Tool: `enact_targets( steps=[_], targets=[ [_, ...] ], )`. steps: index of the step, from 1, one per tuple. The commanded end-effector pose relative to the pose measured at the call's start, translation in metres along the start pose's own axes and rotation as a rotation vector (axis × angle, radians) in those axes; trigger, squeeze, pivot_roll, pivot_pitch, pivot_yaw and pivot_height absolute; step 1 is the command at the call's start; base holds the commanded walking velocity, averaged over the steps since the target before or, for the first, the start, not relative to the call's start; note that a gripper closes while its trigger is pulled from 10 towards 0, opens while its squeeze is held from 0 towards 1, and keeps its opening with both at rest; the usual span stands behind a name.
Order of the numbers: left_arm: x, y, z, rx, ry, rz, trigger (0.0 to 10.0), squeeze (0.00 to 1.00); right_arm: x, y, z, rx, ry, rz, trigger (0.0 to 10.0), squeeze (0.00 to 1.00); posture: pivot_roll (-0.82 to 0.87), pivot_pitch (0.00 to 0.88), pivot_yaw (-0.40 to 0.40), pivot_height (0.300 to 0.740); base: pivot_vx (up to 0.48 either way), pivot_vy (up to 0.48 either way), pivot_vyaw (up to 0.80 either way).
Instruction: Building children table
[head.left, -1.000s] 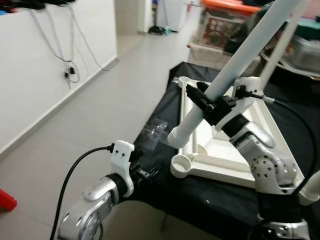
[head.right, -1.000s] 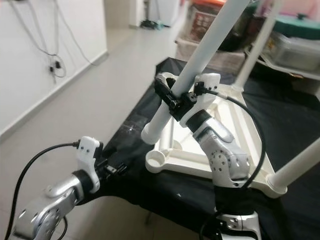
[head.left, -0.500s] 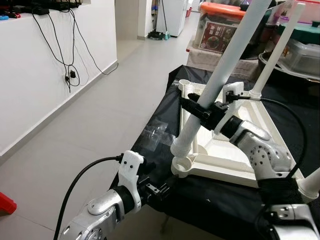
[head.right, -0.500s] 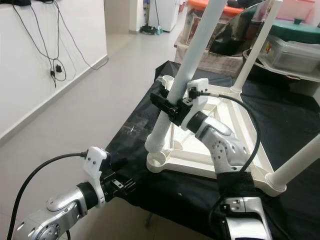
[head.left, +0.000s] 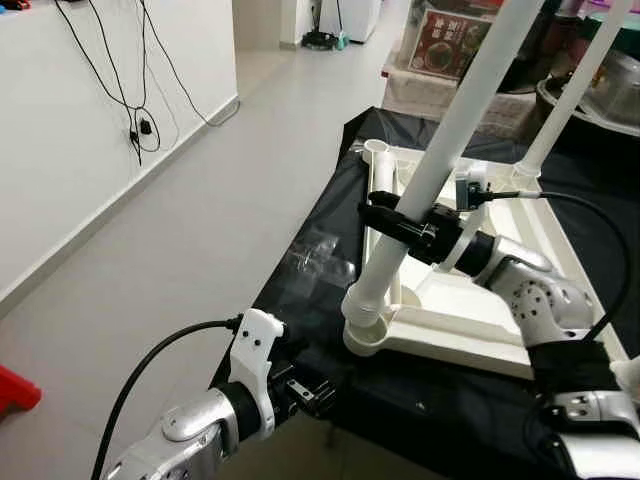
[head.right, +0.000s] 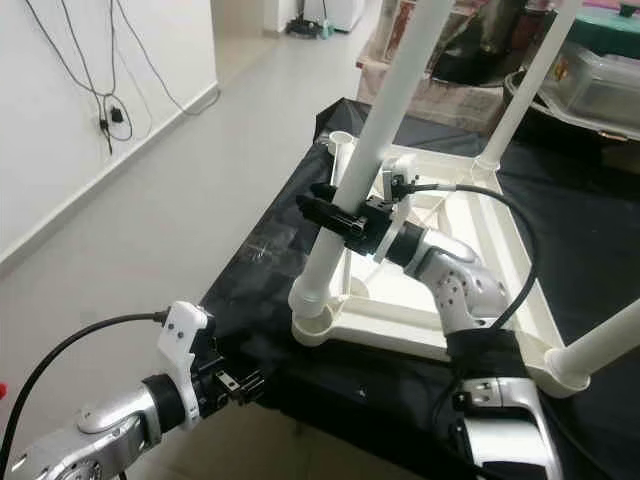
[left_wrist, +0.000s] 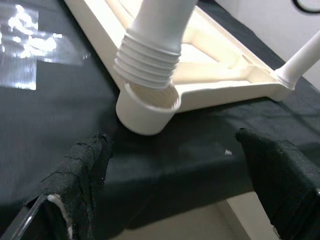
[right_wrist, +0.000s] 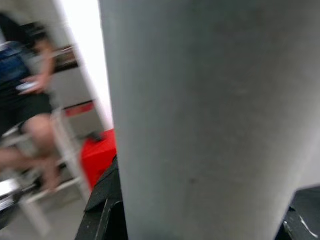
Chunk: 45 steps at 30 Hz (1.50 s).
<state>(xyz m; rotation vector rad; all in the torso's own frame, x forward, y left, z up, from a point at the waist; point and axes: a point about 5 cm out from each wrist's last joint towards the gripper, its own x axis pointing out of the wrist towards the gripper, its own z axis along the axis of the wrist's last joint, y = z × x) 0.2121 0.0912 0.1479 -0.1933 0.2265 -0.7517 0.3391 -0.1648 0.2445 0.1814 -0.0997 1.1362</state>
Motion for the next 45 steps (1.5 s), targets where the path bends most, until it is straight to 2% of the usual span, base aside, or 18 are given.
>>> enact_targets(
  steps=[1, 7, 13, 27, 30, 31, 33, 35, 37, 45],
  targets=[
    [-0.004, -0.002, -0.001, -0.009, 0.014, 0.0, 10.0, 0.0, 0.001, 0.003, -0.01, 0.027, 0.047, 0.06, 10.0, 0.0, 0.18, 0.189, -0.098, 0.74, 0.0, 0.0, 0.0],
    [-0.01, -0.003, -0.001, -0.011, 0.029, 0.008, 10.0, 0.0, 0.0, 0.002, -0.014, 0.04, 0.078, 0.112, 10.0, 0.0, 0.19, 0.211, -0.094, 0.74, 0.0, 0.0, 0.0],
    [-0.015, -0.006, 0.0, -0.009, 0.043, 0.011, 10.0, 0.0, -0.004, -0.003, -0.017, 0.003, 0.117, 0.123, 10.0, 0.0, 0.19, 0.222, -0.093, 0.74, 0.0, 0.0, 0.0],
    [-0.018, -0.008, -0.001, -0.014, 0.06, 0.012, 10.0, 0.0, -0.008, -0.007, -0.015, -0.028, 0.147, 0.146, 10.0, 0.0, 0.19, 0.218, -0.094, 0.74, 0.0, 0.0, 0.0],
    [-0.018, -0.009, -0.001, -0.015, 0.061, 0.011, 10.0, 0.0, -0.007, -0.003, -0.018, -0.049, 0.179, 0.175, 10.0, 0.0, 0.19, 0.21, -0.095, 0.74, 0.0, 0.0, 0.0],
    [-0.018, -0.009, -0.002, -0.016, 0.062, 0.01, 10.0, 0.0, -0.005, 0.001, -0.024, -0.081, 0.237, 0.205, 10.0, 0.0, 0.19, 0.21, -0.094, 0.74, 0.0, 0.0, 0.0],
    [-0.017, -0.008, -0.001, -0.015, 0.062, 0.009, 10.0, 0.0, -0.002, 0.005, -0.028, -0.115, 0.279, 0.232, 10.0, 0.0, 0.18, 0.209, -0.092, 0.74, 0.0, 0.0, 0.0],
    [-0.017, -0.008, -0.001, -0.015, 0.062, 0.009, 10.0, 0.0, -0.002, 0.005, -0.028, -0.115, 0.279, 0.232, 10.0, 0.0, 0.18, 0.209, -0.092, 0.74, 0.0, 0.0, 0.0],
    [-0.016, -0.008, -0.001, -0.014, 0.064, 0.008, 10.0, 0.0, 0.002, 0.009, -0.033, -0.165, 0.327, 0.26, 10.0, 0.0, 0.18, 0.205, -0.092, 0.74, 0.0, 0.0, 0.0],
    [-0.014, -0.008, -0.001, -0.007, 0.062, 0.002, 10.0, 0.0, 0.004, 0.008, -0.032, -0.199, 0.323, 0.232, 10.0, 0.0, 0.18, 0.195, -0.093, 0.74, 0.0, 0.0, 0.0]
  ],
)
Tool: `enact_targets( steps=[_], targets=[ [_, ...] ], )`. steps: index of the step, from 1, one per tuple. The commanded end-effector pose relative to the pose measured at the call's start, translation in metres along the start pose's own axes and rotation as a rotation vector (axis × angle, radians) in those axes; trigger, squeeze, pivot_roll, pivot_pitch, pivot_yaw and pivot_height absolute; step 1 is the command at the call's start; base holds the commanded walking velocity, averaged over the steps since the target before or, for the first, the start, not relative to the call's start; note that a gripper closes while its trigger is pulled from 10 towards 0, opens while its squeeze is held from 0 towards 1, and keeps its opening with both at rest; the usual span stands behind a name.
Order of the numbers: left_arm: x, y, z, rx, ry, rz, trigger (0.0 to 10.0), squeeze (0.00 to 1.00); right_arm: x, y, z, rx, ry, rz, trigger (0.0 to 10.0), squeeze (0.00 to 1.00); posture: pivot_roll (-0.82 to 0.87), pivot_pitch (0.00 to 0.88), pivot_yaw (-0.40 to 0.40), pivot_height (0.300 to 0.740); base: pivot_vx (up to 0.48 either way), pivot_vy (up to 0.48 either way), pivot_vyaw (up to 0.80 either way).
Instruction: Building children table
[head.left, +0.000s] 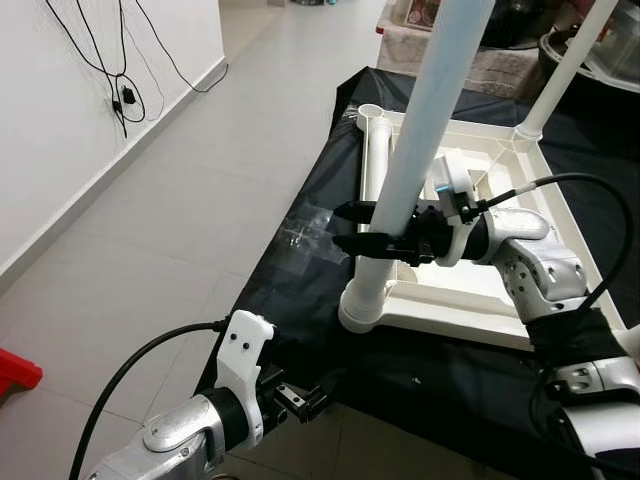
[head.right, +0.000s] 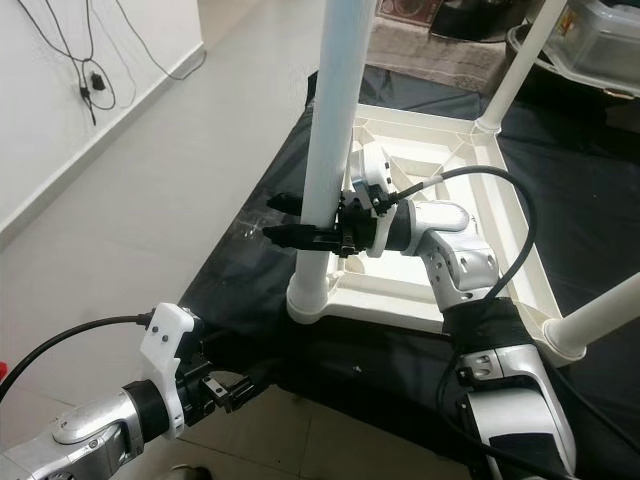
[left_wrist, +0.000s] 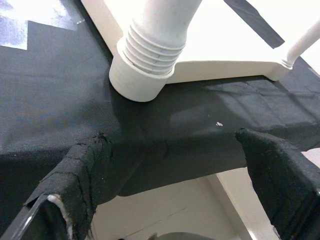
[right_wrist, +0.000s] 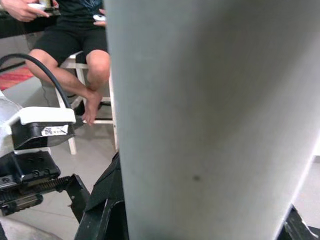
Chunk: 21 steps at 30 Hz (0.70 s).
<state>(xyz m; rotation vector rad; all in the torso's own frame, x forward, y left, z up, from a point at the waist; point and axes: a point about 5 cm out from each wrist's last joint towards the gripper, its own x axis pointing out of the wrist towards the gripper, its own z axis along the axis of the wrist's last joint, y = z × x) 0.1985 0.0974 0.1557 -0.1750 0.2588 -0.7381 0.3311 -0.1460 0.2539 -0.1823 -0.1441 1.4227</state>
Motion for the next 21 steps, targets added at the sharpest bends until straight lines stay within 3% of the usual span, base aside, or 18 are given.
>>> enact_targets(
  steps=[1, 12, 14, 21],
  targets=[
    [0.001, -0.001, -0.005, -0.01, 0.028, -0.016, 10.0, 0.0, -0.006, 0.006, -0.039, 0.109, 0.153, -0.043, 10.0, 0.0, 0.18, 0.195, -0.093, 0.74, 0.0, 0.0, 0.0],
    [0.003, -0.002, -0.004, -0.004, 0.023, -0.015, 10.0, 0.0, -0.01, -0.001, -0.044, 0.102, 0.112, -0.27, 10.0, 0.0, 0.18, 0.202, -0.094, 0.74, 0.0, 0.0, 0.0],
    [0.005, -0.002, -0.004, -0.004, 0.021, -0.019, 10.0, 0.0, -0.018, -0.005, -0.051, 0.154, 0.061, -0.489, 10.0, 0.0, 0.17, 0.195, -0.091, 0.74, 0.0, 0.0, 0.0],
    [0.007, -0.001, -0.004, -0.004, 0.017, -0.024, 10.0, 0.0, -0.024, 0.006, -0.06, 0.192, 0.035, -0.685, 10.0, 0.0, 0.16, 0.189, -0.092, 0.74, 0.0, 0.0, 0.0]
  ],
)
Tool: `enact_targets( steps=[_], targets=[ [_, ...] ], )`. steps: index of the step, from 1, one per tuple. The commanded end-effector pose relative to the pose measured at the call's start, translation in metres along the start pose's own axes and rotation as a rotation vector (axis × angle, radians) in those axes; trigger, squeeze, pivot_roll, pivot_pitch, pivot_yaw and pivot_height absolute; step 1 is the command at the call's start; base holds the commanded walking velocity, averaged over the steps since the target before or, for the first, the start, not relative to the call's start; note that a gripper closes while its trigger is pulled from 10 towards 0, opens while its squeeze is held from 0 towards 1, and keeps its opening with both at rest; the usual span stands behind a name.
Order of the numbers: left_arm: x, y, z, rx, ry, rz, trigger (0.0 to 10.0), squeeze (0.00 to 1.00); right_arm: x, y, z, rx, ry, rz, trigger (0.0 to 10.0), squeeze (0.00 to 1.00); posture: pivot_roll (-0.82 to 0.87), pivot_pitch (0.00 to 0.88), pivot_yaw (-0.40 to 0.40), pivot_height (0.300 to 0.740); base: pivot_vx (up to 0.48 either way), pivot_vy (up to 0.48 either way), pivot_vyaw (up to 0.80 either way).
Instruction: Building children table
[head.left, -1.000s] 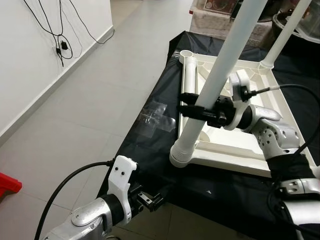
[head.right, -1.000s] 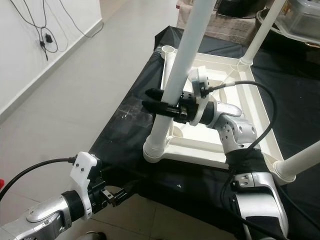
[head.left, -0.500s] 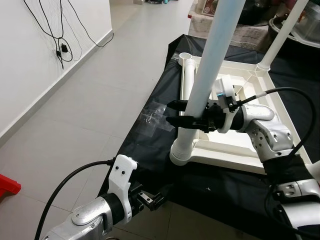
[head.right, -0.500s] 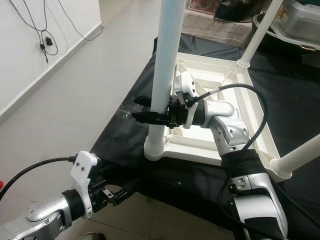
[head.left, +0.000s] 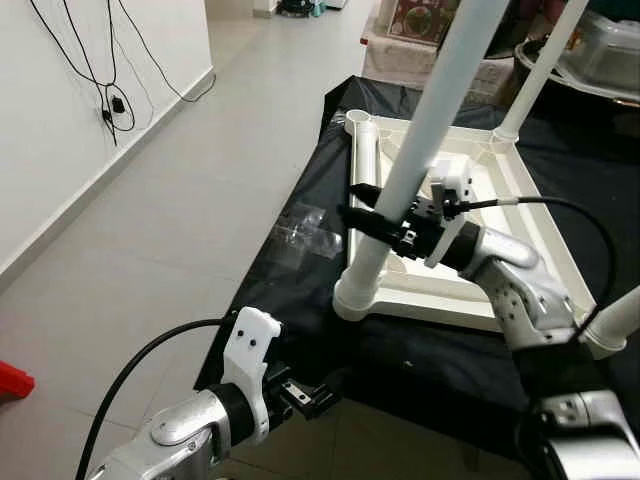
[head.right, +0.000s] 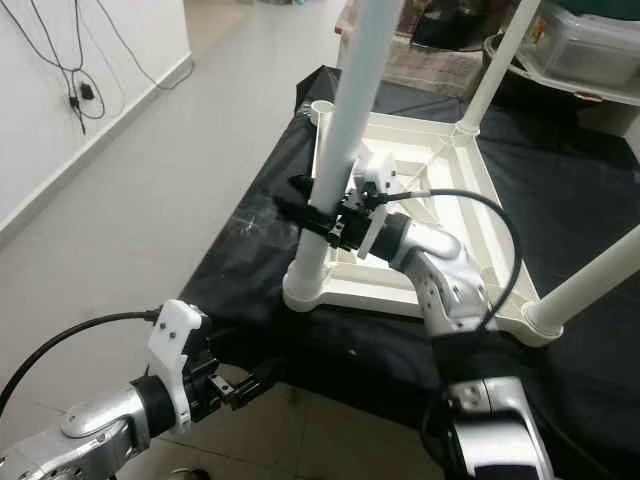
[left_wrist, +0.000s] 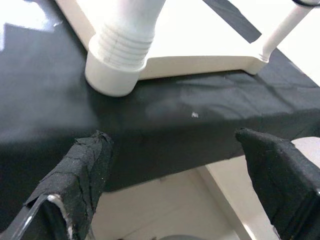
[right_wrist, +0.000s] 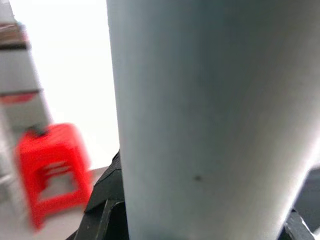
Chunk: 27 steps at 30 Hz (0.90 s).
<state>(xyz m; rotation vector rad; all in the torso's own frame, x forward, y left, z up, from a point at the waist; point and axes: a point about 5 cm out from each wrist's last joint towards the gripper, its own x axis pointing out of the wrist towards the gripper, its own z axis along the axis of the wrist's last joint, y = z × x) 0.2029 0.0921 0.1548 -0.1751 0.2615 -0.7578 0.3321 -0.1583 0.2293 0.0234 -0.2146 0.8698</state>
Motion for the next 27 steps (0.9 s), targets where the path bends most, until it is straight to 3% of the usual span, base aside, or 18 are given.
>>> enact_targets(
  steps=[1, 11, 18, 25, 27],
  targets=[
    [0.0, -0.001, -0.004, -0.004, 0.012, -0.006, 10.0, 0.0, -0.014, -0.008, -0.032, 0.05, 0.159, -0.174, 10.0, 0.0, 0.16, 0.188, -0.092, 0.74, 0.0, 0.0, 0.0],
    [0.002, 0.0, -0.003, 0.0, 0.009, -0.008, 10.0, 0.0, -0.005, -0.006, -0.025, 0.027, 0.128, -0.383, 10.0, 0.0, 0.16, 0.187, -0.091, 0.74, 0.0, 0.0, 0.0],
    [0.003, 0.0, -0.003, 0.002, 0.007, -0.009, 10.0, 0.0, 0.006, -0.014, -0.022, -0.003, 0.149, -0.552, 10.0, 0.0, 0.16, 0.188, -0.097, 0.74, 0.0, 0.0, 0.0],
    [0.003, 0.0, -0.003, 0.001, 0.005, -0.007, 10.0, 0.0, 0.017, -0.012, -0.024, 0.037, 0.152, -0.521, 10.0, 0.0, 0.16, 0.189, -0.097, 0.74, 0.0, 0.0, 0.0],
    [0.003, -0.001, -0.003, 0.002, 0.004, -0.009, 10.0, 0.0, 0.025, -0.006, -0.031, 0.057, 0.178, -0.41, 10.0, 0.0, 0.16, 0.186, -0.101, 0.74, 0.0, 0.0, 0.0]
  ],
)
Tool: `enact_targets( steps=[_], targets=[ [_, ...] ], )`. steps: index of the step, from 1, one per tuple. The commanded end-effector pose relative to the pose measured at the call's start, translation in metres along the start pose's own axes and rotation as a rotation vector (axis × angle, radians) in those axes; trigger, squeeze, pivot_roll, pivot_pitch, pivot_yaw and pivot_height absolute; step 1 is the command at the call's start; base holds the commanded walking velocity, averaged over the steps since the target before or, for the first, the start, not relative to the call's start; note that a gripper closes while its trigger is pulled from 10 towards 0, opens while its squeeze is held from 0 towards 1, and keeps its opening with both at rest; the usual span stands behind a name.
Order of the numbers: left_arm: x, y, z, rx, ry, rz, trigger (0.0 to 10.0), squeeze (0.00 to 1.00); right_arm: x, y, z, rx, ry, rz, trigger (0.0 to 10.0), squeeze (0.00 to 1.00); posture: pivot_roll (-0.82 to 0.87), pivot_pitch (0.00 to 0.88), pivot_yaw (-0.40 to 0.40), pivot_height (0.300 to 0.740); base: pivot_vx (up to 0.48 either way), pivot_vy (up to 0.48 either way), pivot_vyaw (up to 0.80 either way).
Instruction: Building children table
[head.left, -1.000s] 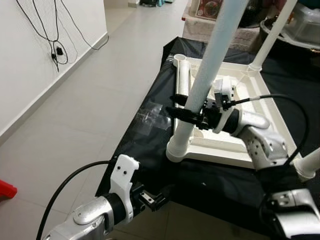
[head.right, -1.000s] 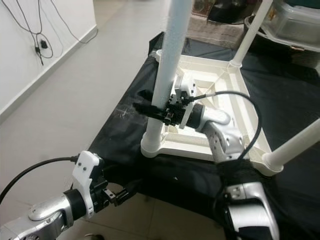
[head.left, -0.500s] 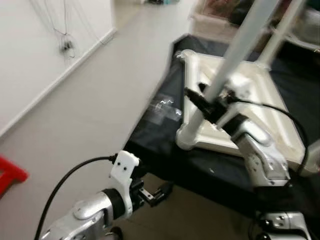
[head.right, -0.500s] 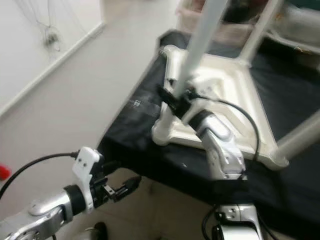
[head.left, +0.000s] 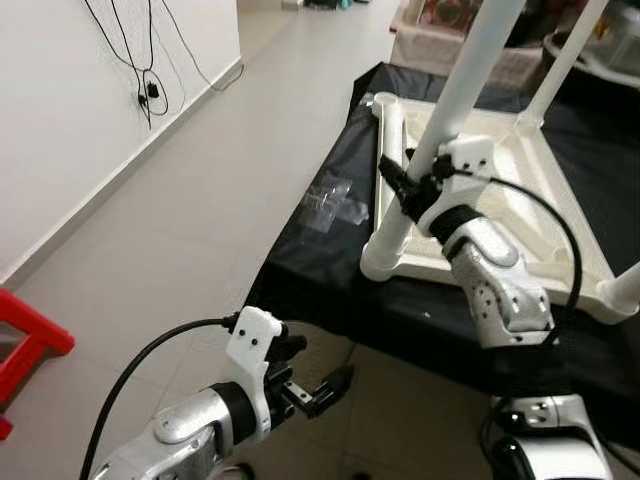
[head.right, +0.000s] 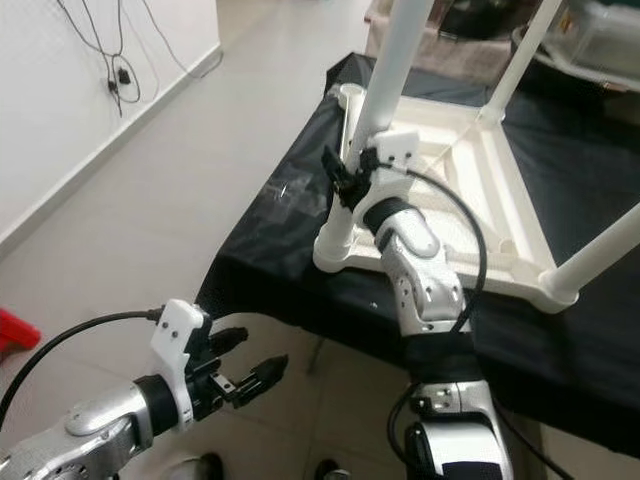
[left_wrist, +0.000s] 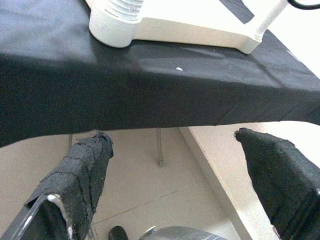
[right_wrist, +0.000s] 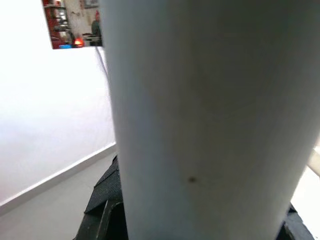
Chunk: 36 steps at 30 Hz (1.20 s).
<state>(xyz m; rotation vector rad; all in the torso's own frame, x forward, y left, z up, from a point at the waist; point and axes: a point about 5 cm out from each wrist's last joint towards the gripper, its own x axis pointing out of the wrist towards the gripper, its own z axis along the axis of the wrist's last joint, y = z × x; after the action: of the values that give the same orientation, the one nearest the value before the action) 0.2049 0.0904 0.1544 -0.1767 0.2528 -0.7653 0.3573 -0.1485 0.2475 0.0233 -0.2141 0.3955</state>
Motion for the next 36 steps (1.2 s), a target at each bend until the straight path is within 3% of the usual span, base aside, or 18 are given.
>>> enact_targets(
  steps=[1, 8, 12, 17, 23, 30, 33, 36],
  targets=[
    [0.0, -0.001, -0.003, 0.001, 0.01, -0.002, 10.0, 0.0, -0.003, 0.011, -0.047, 0.081, 0.21, 0.123, 10.0, 0.0, 0.16, 0.185, -0.107, 0.74, 0.0, 0.0, 0.0],
    [-0.001, -0.003, -0.003, 0.004, 0.007, -0.002, 10.0, 0.0, 0.003, 0.015, -0.061, 0.062, 0.287, 0.25, 10.0, 0.0, 0.17, 0.184, -0.117, 0.74, 0.0, 0.0, 0.0],
    [-0.002, -0.004, -0.003, 0.004, 0.005, 0.001, 10.0, 0.0, 0.013, 0.012, -0.066, 0.034, 0.347, 0.163, 10.0, 0.0, 0.17, 0.184, -0.118, 0.74, 0.0, 0.0, 0.0],
    [-0.002, -0.004, -0.003, 0.003, 0.006, 0.0, 10.0, 0.0, 0.014, 0.016, -0.067, 0.036, 0.347, 0.166, 10.0, 0.0, 0.17, 0.178, -0.117, 0.74, 0.0, 0.0, 0.0],
    [-0.001, -0.005, -0.003, 0.006, 0.004, 0.0, 10.0, 0.0, 0.016, 0.007, -0.07, 0.064, 0.342, 0.012, 10.0, 0.0, 0.17, 0.174, -0.121, 0.74, 0.0, 0.0, 0.0],
    [0.0, -0.003, -0.003, 0.013, 0.001, -0.001, 10.0, 0.0, 0.002, -0.006, -0.077, 0.078, 0.333, -0.232, 10.0, 0.0, 0.16, 0.169, -0.114, 0.74, 0.0, 0.0, 0.0],
    [0.0, -0.002, -0.002, 0.016, 0.001, -0.001, 10.0, 0.0, 0.0, -0.007, -0.077, 0.074, 0.334, -0.267, 10.0, 0.0, 0.16, 0.169, -0.114, 0.74, 0.0, 0.0, 0.0],
    [0.001, 0.0, -0.001, 0.019, -0.003, 0.004, 10.0, 0.0, -0.003, -0.008, -0.078, 0.072, 0.335, -0.394, 10.0, 0.0, 0.16, 0.172, -0.11, 0.74, 0.0, 0.0, 0.0]
  ],
)
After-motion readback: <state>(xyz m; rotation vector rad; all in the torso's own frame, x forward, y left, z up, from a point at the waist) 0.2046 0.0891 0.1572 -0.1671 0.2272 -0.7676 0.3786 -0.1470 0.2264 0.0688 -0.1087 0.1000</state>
